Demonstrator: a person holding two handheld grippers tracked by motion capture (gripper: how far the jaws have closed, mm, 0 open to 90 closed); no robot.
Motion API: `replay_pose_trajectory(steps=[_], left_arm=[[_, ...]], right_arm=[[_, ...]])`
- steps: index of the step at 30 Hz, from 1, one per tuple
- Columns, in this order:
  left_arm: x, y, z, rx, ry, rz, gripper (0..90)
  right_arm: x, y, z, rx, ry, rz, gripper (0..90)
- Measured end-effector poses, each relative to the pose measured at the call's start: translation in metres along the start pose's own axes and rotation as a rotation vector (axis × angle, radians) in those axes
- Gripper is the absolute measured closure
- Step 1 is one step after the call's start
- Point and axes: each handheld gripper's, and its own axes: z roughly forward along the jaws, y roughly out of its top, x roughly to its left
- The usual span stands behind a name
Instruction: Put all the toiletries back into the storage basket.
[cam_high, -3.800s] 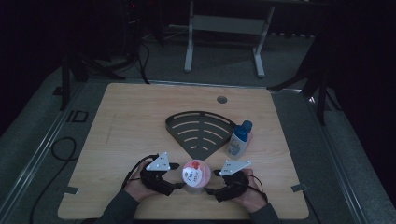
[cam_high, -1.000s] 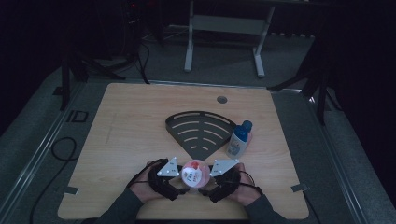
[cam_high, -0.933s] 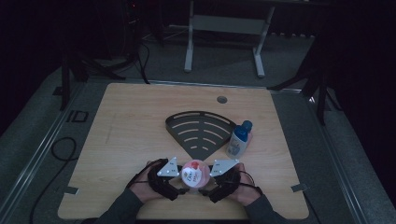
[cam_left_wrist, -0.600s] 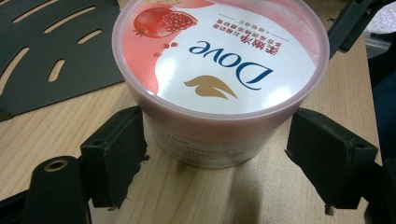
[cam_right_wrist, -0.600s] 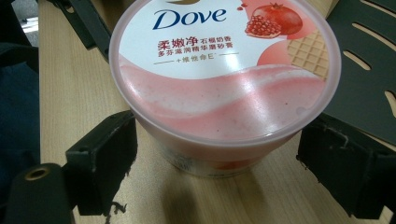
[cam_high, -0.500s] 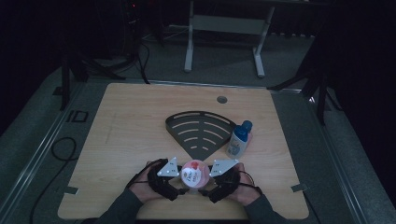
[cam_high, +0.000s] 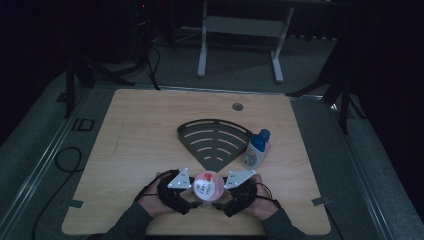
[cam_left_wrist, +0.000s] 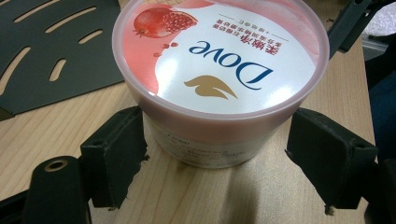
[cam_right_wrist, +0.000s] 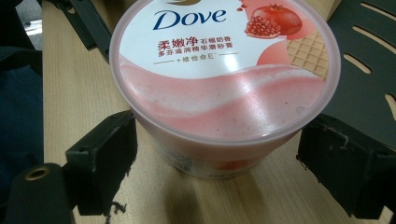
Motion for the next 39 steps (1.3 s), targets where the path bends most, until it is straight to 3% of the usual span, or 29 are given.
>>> replay_pose_trajectory(steps=[20,39], left_arm=[[0.004,0.005,-0.013,0.002,0.003,-0.005,19.5],[0.022,0.018,-0.04,0.011,0.022,0.003,19.4]], right_arm=[[-0.001,0.012,-0.003,-0.016,0.008,-0.012,11.8],[-0.007,0.045,-0.006,-0.023,-0.013,-0.026,11.2]])
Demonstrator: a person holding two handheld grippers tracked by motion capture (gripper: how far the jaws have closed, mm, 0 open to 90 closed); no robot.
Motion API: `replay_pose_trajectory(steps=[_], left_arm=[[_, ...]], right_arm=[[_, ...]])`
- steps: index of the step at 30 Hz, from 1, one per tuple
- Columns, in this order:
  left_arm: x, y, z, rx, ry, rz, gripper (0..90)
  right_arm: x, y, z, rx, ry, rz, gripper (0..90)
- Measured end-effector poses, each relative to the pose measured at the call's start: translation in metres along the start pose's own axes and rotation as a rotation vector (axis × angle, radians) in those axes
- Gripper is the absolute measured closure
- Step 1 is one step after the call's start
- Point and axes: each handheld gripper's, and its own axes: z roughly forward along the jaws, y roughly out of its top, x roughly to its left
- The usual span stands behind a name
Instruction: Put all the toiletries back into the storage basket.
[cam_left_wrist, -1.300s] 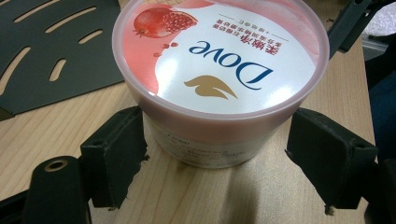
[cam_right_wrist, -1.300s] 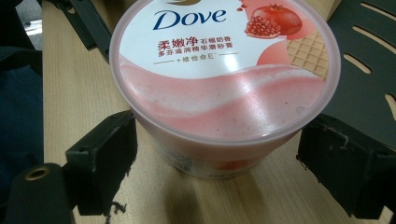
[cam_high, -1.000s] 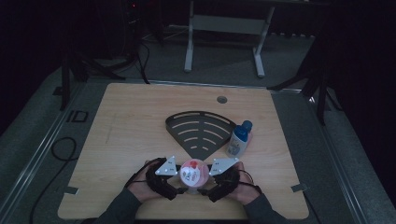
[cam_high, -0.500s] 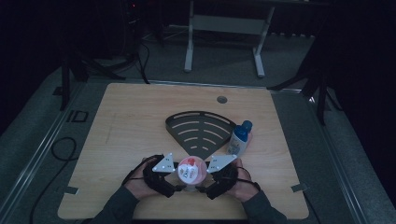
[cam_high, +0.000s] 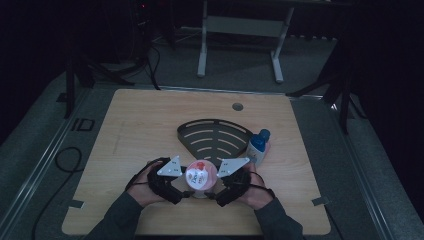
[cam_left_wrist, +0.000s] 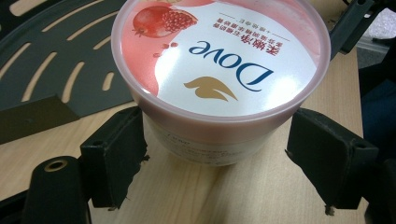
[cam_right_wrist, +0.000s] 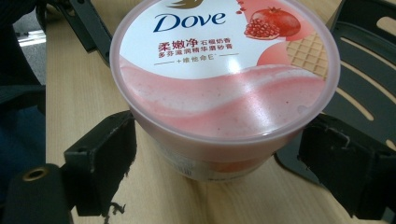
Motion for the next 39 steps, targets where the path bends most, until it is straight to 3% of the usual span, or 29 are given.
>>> replay_pose_trajectory(steps=[39], left_arm=[[0.034,0.016,-0.016,0.0,0.032,-0.025,19.3]], right_arm=[[-0.031,0.034,0.006,-0.007,-0.004,0.015,9.0]])
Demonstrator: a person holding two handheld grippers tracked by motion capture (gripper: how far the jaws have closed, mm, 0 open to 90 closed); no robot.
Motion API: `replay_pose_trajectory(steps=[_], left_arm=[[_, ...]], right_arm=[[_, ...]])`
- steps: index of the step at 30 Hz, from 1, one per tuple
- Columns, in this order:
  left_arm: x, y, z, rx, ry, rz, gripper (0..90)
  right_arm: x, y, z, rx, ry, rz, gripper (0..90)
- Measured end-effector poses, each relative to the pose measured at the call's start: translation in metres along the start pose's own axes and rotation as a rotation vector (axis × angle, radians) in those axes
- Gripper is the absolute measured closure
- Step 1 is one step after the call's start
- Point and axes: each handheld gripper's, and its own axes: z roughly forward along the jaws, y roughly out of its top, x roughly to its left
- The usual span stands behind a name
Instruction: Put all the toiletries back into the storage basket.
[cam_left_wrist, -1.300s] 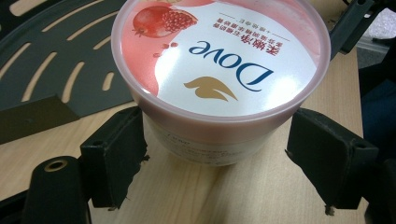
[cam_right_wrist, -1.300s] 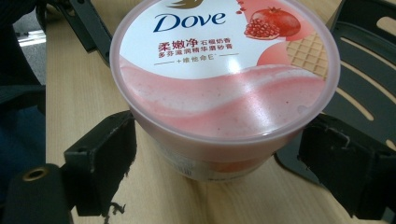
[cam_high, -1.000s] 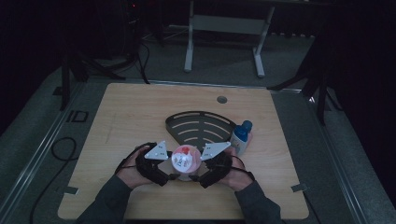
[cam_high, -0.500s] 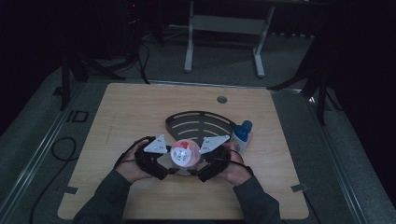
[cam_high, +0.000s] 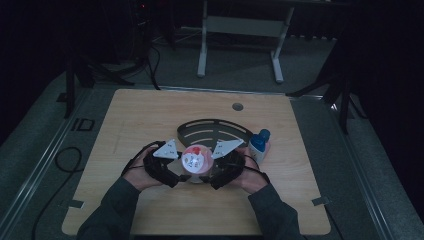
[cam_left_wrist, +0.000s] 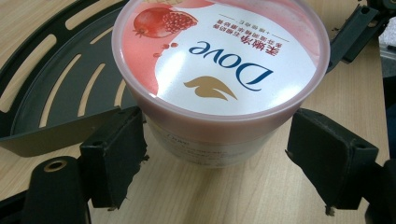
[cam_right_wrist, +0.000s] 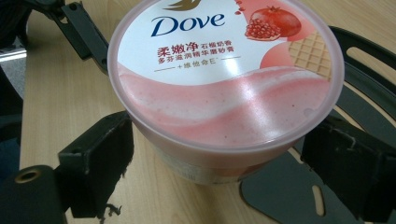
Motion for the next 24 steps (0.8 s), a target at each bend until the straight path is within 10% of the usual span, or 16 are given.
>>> replay_pose_trajectory(steps=[24], left_arm=[[0.024,0.008,0.001,0.007,0.01,-0.022,18.8]], right_arm=[[-0.02,0.011,0.008,-0.005,-0.012,0.041,8.7]])
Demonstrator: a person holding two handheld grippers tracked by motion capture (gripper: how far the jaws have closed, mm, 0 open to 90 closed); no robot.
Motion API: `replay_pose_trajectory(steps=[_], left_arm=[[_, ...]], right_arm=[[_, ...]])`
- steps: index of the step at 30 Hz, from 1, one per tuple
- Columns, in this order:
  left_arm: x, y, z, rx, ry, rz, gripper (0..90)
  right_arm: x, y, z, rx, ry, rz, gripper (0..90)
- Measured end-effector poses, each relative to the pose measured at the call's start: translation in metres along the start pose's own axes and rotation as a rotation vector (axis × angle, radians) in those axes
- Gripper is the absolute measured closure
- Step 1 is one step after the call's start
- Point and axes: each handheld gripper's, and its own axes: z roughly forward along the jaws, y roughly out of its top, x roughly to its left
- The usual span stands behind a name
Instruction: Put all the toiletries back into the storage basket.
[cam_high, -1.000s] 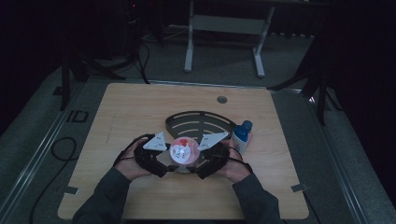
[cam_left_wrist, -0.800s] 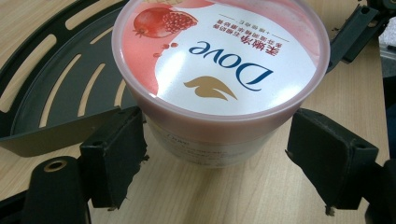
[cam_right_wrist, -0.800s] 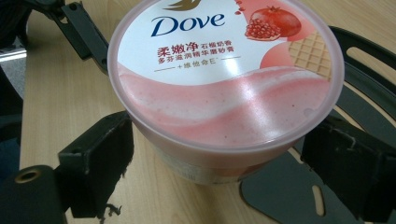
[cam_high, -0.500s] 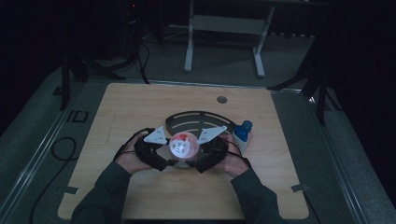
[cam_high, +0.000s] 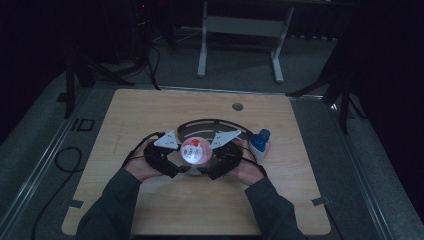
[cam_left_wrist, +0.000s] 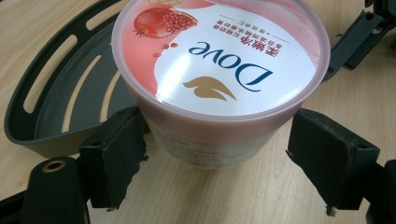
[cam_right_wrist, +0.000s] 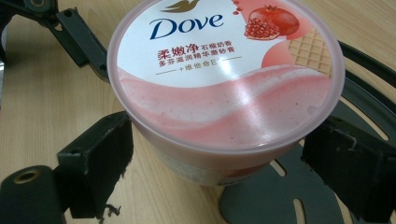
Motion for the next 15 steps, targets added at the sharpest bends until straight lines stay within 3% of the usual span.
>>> replay_pose_trajectory(steps=[15], left_arm=[[0.012,-0.004,0.002,-0.01,0.006,-0.034,18.8]], right_arm=[[-0.008,0.006,0.008,0.009,-0.011,0.014,8.7]])
